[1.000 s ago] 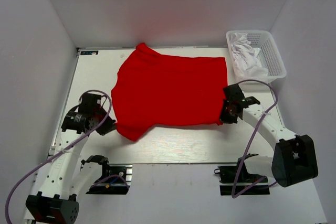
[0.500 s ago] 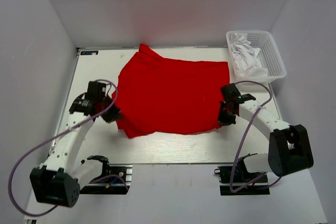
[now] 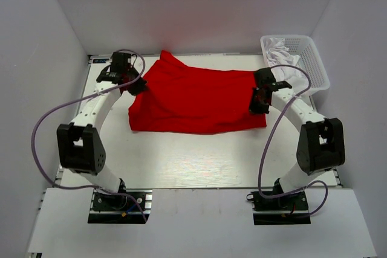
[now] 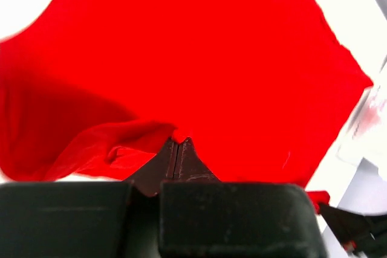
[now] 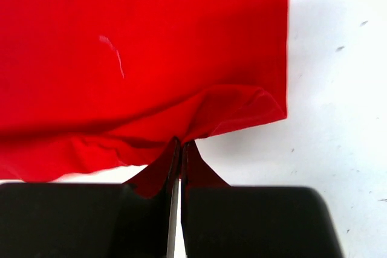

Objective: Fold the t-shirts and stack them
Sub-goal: Fold the flattened tshirt in 1/3 of the way

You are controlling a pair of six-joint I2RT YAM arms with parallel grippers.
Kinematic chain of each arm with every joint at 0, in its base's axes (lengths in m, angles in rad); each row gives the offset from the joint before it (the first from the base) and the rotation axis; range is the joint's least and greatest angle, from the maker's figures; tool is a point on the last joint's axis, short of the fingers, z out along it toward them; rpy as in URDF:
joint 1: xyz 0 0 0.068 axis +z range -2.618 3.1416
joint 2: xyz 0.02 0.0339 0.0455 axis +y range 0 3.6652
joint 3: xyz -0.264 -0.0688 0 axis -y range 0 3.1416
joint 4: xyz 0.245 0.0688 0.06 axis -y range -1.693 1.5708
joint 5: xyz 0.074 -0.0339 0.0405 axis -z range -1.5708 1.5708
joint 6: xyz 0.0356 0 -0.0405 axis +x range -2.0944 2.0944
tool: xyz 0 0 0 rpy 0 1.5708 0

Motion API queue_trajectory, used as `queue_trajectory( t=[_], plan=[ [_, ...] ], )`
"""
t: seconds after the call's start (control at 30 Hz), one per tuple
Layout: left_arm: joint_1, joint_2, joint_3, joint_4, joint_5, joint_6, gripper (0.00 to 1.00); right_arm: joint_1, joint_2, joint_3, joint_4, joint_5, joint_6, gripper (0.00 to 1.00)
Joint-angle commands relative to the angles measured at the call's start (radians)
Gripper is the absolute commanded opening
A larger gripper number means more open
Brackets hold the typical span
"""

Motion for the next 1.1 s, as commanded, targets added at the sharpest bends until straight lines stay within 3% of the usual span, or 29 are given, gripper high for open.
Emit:
queue_trajectory(
  t=[0.0,0.27,0.57,1.0,1.07],
  plan=[
    [0.005,0.076,0.104,0.054,-0.031,0.018,0.00,-0.030,0.038,0.093,-0.023,0.029,-0.019,0.00],
    [0.005,0.214,0.222,0.120,-0.044,0.119,0.00,-0.076,0.144,0.190,-0.053,-0.008,-0.007,0.00],
    [0.005,0.329,0.373,0.135,-0.034,0.216,0.00,-0.111,0.131,0.139,-0.031,-0.023,0.047,0.00],
    [-0.006,0.480,0.466,0.218,0.015,0.248,0.00,-0.134,0.209,0.170,-0.014,-0.008,0.061,0.00],
    [-0.006,0.526,0.509,0.229,-0.004,0.248,0.00,-0.140,0.224,0.187,0.005,0.026,0.069,0.05]
  ],
)
